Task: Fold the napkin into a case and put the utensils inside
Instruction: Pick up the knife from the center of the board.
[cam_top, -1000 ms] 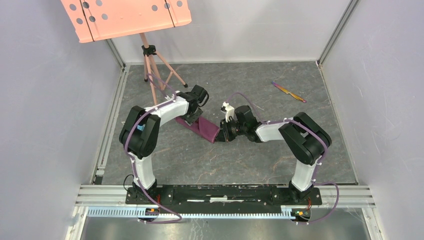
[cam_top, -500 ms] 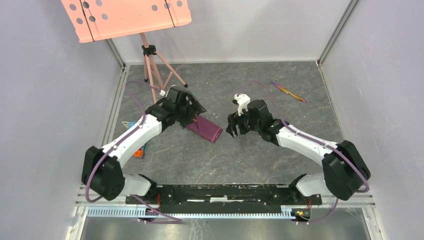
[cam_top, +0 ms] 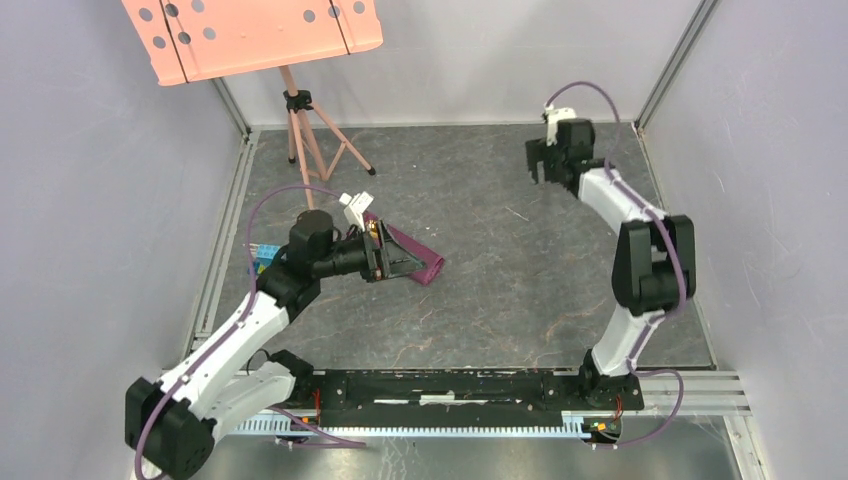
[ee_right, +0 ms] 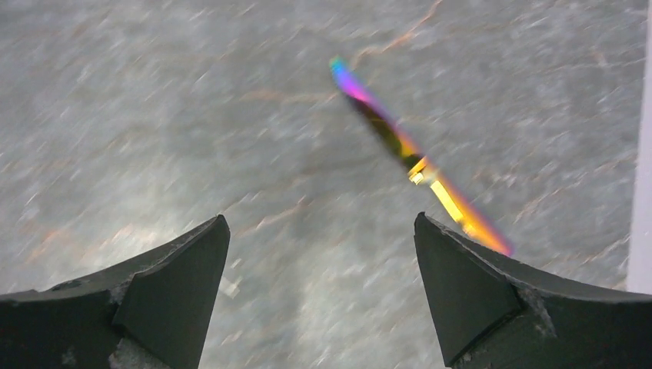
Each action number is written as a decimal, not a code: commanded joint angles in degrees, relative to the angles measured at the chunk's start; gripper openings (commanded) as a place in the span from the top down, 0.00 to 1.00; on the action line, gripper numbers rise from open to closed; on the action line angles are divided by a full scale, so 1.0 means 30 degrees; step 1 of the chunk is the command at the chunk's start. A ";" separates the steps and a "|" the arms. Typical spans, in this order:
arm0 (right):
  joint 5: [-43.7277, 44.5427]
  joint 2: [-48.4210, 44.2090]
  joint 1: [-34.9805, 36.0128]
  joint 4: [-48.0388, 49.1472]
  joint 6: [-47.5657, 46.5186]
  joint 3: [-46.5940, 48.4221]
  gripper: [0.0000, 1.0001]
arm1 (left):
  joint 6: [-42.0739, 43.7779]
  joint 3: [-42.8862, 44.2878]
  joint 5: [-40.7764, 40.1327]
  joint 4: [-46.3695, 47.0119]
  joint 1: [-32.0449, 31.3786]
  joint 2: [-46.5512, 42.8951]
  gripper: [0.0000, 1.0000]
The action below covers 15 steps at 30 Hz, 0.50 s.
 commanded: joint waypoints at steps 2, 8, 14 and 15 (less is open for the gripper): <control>-0.3383 0.4221 -0.3700 -0.3394 -0.1558 0.5955 0.04 | -0.2843 -0.2344 0.4275 0.5936 -0.0132 -0.2414 0.13; -0.6726 0.6667 -0.6688 -0.4235 -0.0845 0.8075 0.06 | -0.3440 -0.2496 0.4583 0.5437 -0.0157 -0.3752 0.13; -0.7501 0.8112 -0.7114 -0.4296 -0.0713 0.9012 0.12 | -0.3826 -0.2107 0.4728 0.5612 -0.0204 -0.3501 0.13; -0.7617 0.8233 -0.7120 -0.4252 -0.0709 0.9091 0.14 | -0.3891 -0.2096 0.4685 0.5612 -0.0201 -0.3429 0.13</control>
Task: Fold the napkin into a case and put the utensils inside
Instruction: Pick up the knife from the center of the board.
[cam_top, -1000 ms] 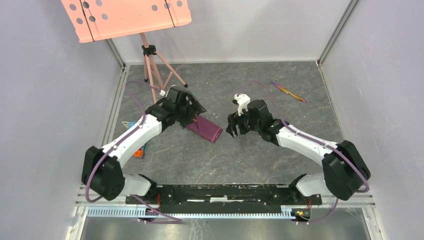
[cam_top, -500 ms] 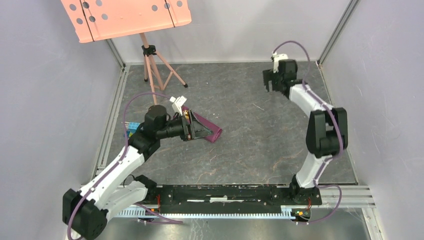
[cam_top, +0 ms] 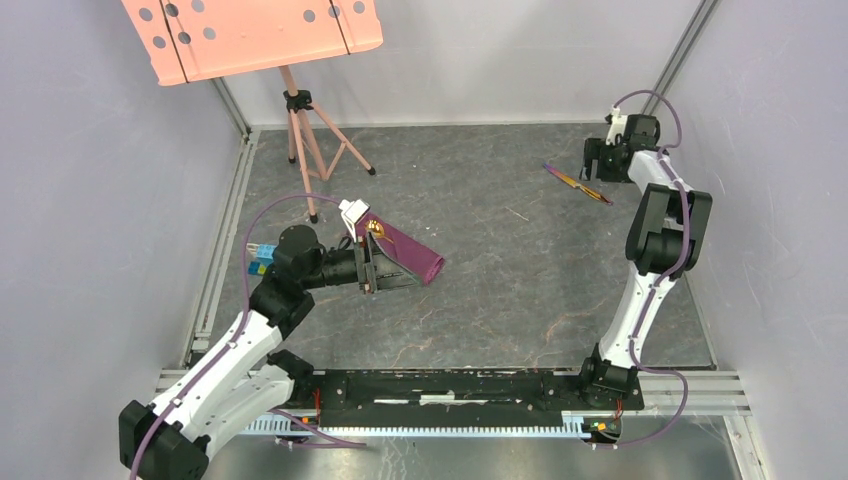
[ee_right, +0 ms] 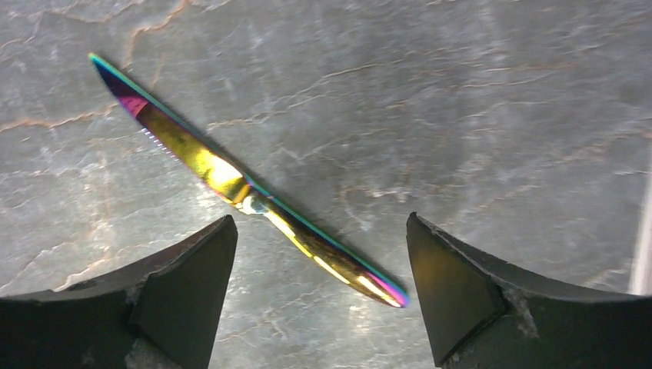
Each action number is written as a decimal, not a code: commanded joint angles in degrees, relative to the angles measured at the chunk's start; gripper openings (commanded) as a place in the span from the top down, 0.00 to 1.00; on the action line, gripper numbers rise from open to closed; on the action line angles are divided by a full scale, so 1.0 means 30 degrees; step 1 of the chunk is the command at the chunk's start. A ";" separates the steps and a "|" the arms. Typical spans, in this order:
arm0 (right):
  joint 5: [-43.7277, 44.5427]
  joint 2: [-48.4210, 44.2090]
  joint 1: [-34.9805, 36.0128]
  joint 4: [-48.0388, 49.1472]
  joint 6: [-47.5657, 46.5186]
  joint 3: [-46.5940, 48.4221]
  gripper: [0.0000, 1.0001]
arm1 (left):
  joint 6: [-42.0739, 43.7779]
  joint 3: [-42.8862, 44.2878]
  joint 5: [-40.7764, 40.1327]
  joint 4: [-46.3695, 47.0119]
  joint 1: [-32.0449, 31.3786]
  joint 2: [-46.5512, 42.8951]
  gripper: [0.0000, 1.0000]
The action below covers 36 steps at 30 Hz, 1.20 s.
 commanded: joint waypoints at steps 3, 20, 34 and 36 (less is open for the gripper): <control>-0.1553 0.0826 0.0575 -0.0140 0.0056 0.1186 0.20 | -0.1173 0.0225 0.0525 0.0847 -0.0077 0.0194 0.14; 0.0474 -0.1126 0.1666 0.1250 0.0382 -0.5080 0.61 | -0.1502 0.0594 -0.0516 0.0379 -0.0070 0.0676 0.15; 0.1735 -0.7209 0.7587 0.4274 0.3034 -1.5860 0.87 | -0.0651 0.0814 -0.1492 -0.1567 -0.0077 0.1028 0.15; 0.0995 -0.8352 0.8941 0.4989 0.4023 -1.7443 0.91 | -0.0826 0.0526 -0.2019 -0.1584 -0.0060 0.0950 0.14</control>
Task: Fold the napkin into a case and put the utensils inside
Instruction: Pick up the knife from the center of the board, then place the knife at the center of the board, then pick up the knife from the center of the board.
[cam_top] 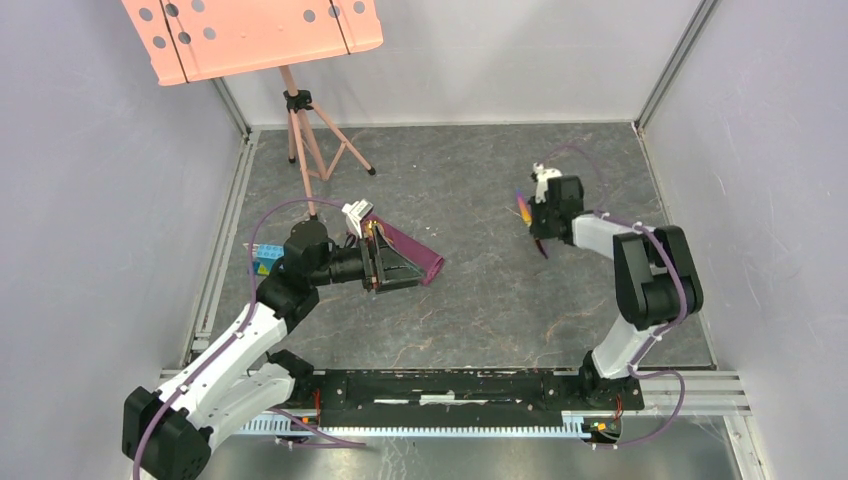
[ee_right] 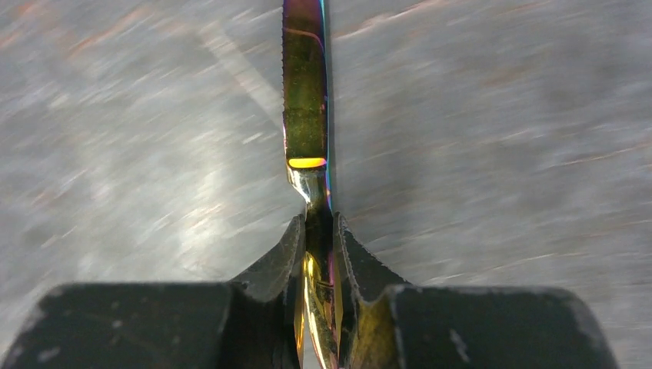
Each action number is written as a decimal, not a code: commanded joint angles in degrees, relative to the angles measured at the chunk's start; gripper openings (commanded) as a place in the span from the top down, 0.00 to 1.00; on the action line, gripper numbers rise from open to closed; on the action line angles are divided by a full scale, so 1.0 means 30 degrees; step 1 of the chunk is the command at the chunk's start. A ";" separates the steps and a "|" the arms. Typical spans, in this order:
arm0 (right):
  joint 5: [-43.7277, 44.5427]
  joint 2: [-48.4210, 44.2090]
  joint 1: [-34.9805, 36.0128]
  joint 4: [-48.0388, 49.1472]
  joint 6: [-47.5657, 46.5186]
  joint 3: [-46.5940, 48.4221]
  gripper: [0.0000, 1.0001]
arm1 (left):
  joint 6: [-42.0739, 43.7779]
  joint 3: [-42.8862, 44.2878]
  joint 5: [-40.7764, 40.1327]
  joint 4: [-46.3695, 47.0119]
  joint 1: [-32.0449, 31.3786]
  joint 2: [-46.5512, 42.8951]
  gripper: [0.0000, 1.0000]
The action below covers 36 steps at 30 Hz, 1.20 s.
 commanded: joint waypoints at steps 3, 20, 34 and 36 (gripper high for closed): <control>-0.1993 -0.2953 0.4143 0.0655 0.4530 -0.6452 0.92 | -0.0126 0.0032 -0.1632 -0.0438 -0.0068 -0.0013 0.14; 0.0192 -0.8587 1.0075 0.3467 0.9137 -0.9200 0.54 | -0.2604 0.3640 -1.1282 -0.7878 -0.2940 0.6145 0.20; 0.4937 -1.6028 0.5476 -0.1143 0.4387 -0.9887 0.27 | -0.9544 1.4748 -1.4321 -1.6231 -0.7621 1.7704 0.27; 0.4720 -1.6648 0.5288 -0.1295 0.4267 -1.0313 0.27 | -0.9820 1.6902 -1.4787 -1.7997 -0.7708 1.9549 0.28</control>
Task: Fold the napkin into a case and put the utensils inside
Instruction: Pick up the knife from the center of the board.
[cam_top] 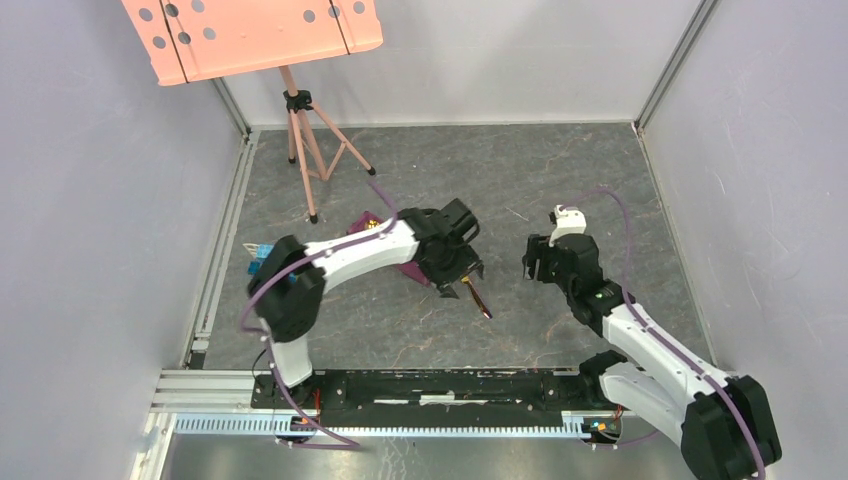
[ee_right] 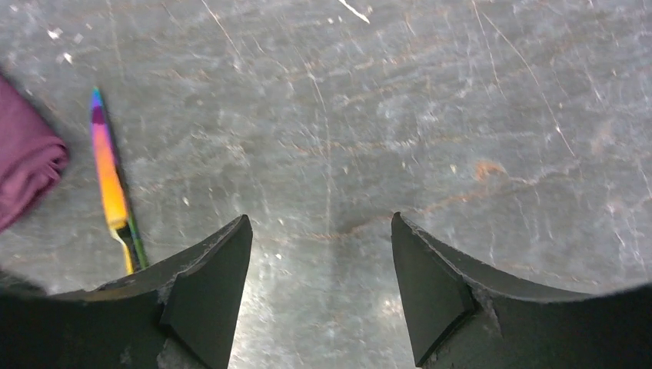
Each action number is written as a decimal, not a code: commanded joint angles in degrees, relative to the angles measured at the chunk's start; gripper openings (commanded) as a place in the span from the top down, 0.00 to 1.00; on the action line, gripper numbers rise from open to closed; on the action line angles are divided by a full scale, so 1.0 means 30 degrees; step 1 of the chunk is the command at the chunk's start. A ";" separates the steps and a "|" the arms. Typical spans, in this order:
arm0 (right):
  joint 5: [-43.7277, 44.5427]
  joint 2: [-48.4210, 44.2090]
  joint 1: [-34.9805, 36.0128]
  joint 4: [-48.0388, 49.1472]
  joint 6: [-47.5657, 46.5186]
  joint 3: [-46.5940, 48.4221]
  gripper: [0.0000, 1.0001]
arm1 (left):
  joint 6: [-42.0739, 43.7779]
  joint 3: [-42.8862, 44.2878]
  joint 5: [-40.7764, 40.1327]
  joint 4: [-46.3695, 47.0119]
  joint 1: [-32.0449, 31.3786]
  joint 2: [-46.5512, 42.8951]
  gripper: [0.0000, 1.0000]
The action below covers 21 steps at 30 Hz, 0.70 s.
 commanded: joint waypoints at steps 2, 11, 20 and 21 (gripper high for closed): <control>0.0003 -0.1537 -0.0421 -0.0900 -0.1163 -0.1375 0.27 | -0.2647 0.5164 -0.1306 -0.5019 -0.0270 0.3998 0.29; -0.0107 -0.3076 -0.0605 -0.1172 -0.2101 -0.2142 0.25 | -0.2939 0.7019 -0.2040 -0.5628 -0.0549 0.6644 0.34; -0.0387 -0.4005 -0.0611 -0.0963 -0.2146 -0.2472 0.25 | -0.3429 0.8362 -0.3068 -0.6604 -0.0588 0.8272 0.37; -0.0397 -0.4026 -0.0613 -0.1015 -0.2146 -0.2496 0.25 | -0.3467 0.8444 -0.3284 -0.6700 -0.0583 0.8384 0.39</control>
